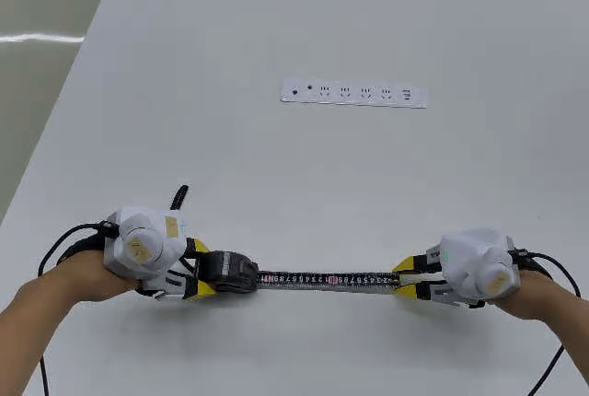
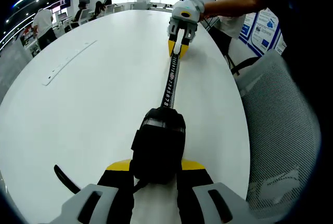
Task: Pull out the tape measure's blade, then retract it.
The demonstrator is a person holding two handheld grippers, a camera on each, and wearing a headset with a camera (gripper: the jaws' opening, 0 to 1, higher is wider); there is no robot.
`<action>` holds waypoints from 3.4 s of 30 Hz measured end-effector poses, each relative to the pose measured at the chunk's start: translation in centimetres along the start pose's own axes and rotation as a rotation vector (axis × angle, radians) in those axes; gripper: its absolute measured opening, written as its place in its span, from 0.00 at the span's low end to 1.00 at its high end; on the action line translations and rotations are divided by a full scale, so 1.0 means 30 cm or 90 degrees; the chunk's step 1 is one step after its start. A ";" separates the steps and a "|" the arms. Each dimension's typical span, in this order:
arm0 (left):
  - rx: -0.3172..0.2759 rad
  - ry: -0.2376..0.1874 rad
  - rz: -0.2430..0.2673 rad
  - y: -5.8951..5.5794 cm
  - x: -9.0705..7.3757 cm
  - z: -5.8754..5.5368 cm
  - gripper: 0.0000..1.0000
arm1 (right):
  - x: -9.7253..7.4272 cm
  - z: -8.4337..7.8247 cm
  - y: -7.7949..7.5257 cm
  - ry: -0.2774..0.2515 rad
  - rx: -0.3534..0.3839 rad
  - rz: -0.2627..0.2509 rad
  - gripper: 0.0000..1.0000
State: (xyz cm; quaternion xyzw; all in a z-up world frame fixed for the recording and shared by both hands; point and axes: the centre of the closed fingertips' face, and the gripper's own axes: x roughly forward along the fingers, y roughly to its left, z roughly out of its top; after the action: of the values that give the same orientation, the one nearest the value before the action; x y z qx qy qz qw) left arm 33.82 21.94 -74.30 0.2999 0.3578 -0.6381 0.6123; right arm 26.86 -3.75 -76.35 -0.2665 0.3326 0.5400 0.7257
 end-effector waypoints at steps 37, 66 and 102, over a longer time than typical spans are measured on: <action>0.016 0.020 0.018 -0.002 0.001 0.006 0.30 | -0.016 -0.054 0.011 0.051 -0.002 -0.010 0.15; -0.022 -0.042 0.112 0.024 -0.108 0.014 0.59 | -0.100 -0.080 0.004 0.048 0.053 -0.082 0.56; -0.142 -0.202 0.261 -0.085 -0.187 0.031 0.97 | -0.223 -0.063 0.060 -0.051 0.214 -0.236 0.92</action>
State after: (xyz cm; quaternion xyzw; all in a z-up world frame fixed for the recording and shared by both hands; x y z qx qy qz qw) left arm 31.74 24.33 -68.95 0.1933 0.2573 -0.4965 0.8062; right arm 23.46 -8.74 -72.46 -0.1771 0.3342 0.3451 0.8590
